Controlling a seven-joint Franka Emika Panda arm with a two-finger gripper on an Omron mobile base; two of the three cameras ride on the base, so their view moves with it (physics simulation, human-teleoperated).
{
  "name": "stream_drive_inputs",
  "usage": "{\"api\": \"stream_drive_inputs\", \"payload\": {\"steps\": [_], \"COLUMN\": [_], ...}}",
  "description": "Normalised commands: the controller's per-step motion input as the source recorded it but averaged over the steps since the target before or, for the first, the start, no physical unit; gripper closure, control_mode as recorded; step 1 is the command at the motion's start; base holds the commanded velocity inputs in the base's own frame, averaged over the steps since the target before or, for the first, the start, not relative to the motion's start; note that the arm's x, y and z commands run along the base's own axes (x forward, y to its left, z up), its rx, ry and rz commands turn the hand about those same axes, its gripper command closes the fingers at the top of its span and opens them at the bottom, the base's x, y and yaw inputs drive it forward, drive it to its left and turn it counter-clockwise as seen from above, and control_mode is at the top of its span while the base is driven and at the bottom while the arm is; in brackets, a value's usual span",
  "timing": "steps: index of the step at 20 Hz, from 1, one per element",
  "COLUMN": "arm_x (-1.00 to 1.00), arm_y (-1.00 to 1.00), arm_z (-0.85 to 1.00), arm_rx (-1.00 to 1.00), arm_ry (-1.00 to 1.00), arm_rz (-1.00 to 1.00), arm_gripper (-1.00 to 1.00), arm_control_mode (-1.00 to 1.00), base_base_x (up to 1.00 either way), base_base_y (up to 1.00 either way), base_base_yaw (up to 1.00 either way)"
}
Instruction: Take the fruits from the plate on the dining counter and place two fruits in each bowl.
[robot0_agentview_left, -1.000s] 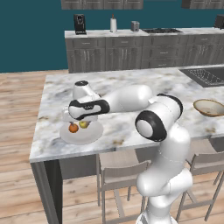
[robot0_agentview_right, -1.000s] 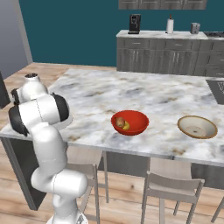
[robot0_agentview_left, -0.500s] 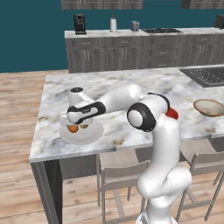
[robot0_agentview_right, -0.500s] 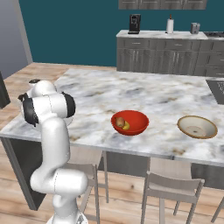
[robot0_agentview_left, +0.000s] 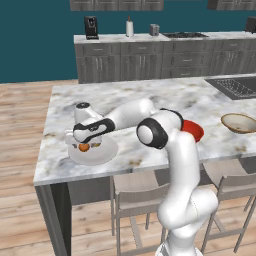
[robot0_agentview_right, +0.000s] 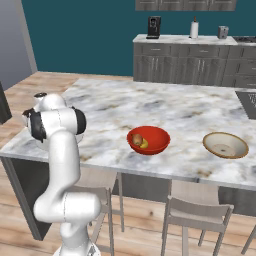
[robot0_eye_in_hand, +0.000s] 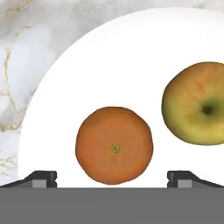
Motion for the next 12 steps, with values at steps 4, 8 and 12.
{"api": "stream_drive_inputs", "payload": {"steps": [4, 8, 12], "arm_x": [0.18, 0.22, 0.06], "arm_y": [0.00, 0.00, 0.00], "arm_z": [-0.26, -0.17, -0.09], "arm_rx": [0.00, 0.00, 0.00], "arm_ry": [0.00, 0.00, 0.00], "arm_rz": [-0.02, -0.02, 0.00], "arm_gripper": [-1.00, -1.00, -1.00], "arm_control_mode": [-1.00, -1.00, -1.00], "base_base_x": [0.00, 0.00, 0.00], "base_base_y": [0.00, 0.00, 0.00], "base_base_yaw": [0.00, 0.00, 0.00]}}
